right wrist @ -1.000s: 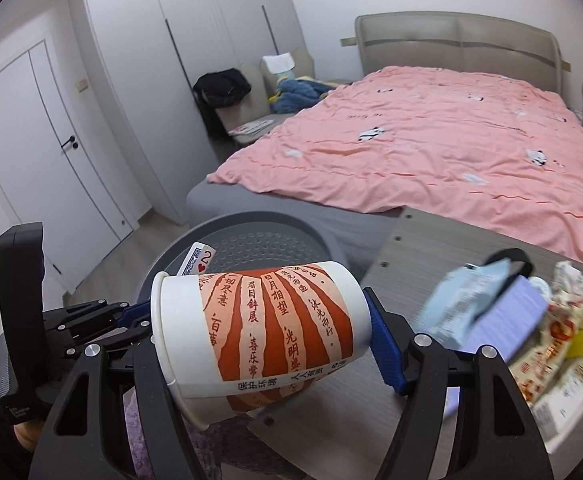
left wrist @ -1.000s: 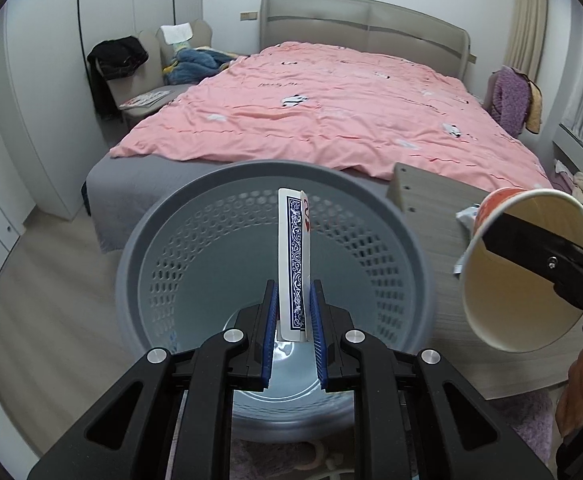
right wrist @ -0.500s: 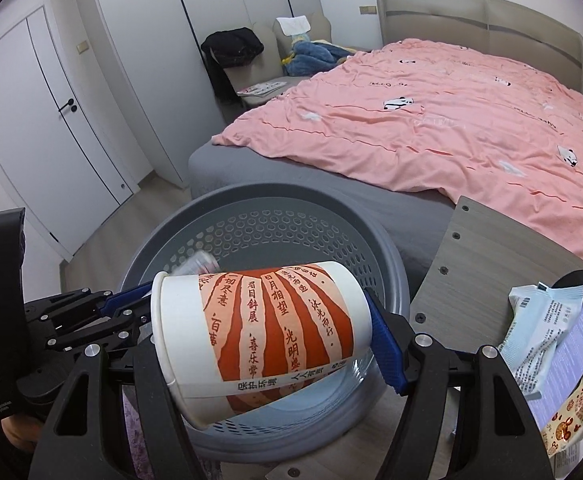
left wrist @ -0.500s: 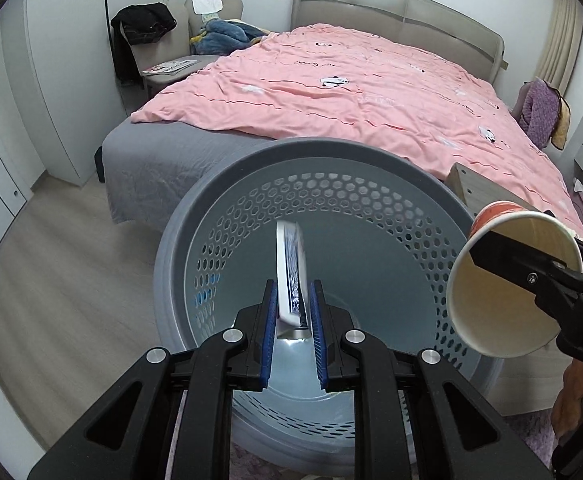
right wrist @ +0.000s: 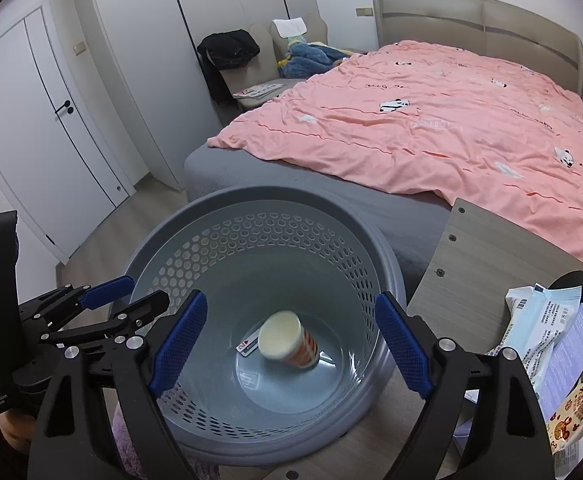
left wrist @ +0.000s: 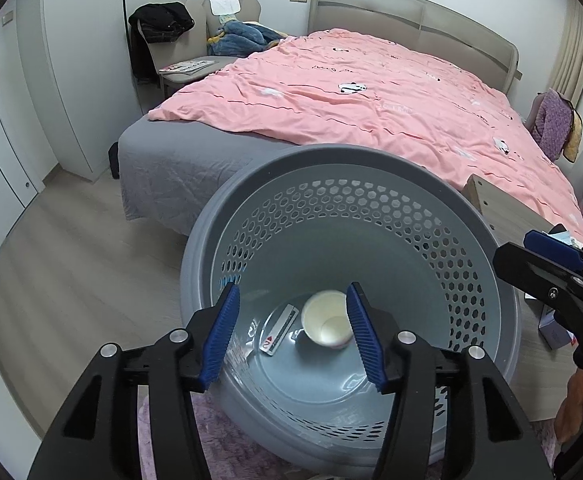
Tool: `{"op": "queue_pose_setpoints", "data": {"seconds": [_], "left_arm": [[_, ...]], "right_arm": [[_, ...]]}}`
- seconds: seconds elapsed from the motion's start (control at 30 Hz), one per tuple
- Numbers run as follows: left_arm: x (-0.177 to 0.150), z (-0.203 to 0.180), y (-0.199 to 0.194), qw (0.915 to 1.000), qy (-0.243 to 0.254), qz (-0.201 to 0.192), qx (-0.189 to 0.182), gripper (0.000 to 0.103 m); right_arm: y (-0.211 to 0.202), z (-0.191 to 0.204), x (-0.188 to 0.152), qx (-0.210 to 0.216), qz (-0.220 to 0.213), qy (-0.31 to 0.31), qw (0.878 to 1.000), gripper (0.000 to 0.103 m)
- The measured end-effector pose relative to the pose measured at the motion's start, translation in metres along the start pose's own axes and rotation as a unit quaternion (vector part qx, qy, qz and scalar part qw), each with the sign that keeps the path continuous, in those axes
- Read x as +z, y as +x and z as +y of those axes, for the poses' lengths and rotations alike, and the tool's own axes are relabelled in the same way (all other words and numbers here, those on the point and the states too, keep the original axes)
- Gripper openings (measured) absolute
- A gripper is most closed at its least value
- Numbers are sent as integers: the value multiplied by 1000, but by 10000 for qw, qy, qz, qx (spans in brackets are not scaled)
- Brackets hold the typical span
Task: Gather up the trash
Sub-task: 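Withdraw both grippers from the basket back toward the table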
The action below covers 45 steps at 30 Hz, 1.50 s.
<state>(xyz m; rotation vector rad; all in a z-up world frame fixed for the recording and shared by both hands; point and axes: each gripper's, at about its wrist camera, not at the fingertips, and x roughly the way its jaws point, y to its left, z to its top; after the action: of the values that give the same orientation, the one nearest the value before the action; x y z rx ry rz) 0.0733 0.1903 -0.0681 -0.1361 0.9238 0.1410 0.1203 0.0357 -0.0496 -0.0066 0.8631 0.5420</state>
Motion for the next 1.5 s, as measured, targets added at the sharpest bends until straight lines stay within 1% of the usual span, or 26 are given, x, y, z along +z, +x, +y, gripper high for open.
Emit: {"op": "queue_pose_setpoints", "data": {"seconds": [0.2,0.3,0.63,0.7,0.97,1.1,1.5], "left_arm": [[-2,1,-3,10000,4,-13,59,55],[-3,1,-4,10000,-4,-22,79,59],[-7,-2,-8,9999,13,-34,165,59],[-7,-2,-10,9998,8,-52,182,62],[-9,-1,-19,9996,24,-139,248,66],[-11,-2,-22,9995,37,-161,251,71],[-17,-20,-31,9995,203,-188,125,73]], "right_arm": [[-3,0,-2,-26,-18,0,10000,84],[-4,-1,-4,-29,-25,9,10000,84],[-9,-4,-8,-30,-39,60,10000,84],[-10,-4,-9,-30,-51,65,10000,84],[-16,-5,-14,-46,-113,100,9999,84],[-21,-9,-17,-41,-117,172,9998,84],[-48,-25,-39,-159,-211,422,9988,85]]}}
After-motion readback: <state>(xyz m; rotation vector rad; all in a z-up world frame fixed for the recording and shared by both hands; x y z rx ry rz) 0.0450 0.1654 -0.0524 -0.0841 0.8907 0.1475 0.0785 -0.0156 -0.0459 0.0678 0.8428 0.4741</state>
